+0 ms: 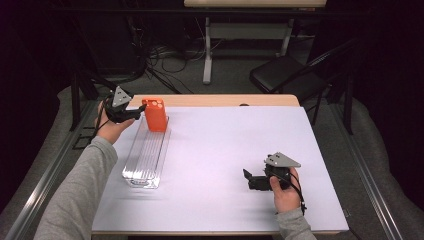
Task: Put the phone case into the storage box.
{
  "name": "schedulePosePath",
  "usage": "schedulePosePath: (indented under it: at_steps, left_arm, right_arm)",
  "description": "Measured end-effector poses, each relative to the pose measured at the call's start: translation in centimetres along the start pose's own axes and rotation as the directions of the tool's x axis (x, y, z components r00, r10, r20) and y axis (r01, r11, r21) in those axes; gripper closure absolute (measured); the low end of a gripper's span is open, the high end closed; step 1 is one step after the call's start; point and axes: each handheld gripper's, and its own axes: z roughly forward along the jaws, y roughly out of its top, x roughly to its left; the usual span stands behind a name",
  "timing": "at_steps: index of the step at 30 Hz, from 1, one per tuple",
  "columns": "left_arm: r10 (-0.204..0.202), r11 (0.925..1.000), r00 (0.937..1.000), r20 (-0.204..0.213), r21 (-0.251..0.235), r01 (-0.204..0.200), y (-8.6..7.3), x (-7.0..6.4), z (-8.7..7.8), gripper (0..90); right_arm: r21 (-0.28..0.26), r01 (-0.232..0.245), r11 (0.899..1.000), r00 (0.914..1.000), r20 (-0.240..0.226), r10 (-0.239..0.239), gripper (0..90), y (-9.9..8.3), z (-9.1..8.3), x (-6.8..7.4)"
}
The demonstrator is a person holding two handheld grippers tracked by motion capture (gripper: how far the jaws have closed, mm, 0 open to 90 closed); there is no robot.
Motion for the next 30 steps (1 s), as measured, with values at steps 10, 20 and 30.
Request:
schedulePosePath:
  at_steps: [10,20,30]
  left_arm:
    - [-0.080,0.9960,0.9956,0.049,0.043,0.078,0.2,0.2,-1.0,32.1]
    - [-0.272,0.9621,0.9570,0.100,0.012,0.272,0.7,1.1,-2.5,23.0]
    - [-0.343,0.9385,0.9283,0.143,0.013,0.345,1.2,1.3,-3.7,12.2]
  right_arm:
    - [0.001,-0.001,1.000,1.0000,0.001,0.001,0.0,0.0,0.0,-0.1]
    - [-0.005,0.001,1.000,1.0000,0.001,-0.001,0.0,0.0,-0.1,-0.1]
    - [-0.005,0.003,1.000,1.0000,0.001,-0.003,0.0,0.0,-0.1,-0.1]
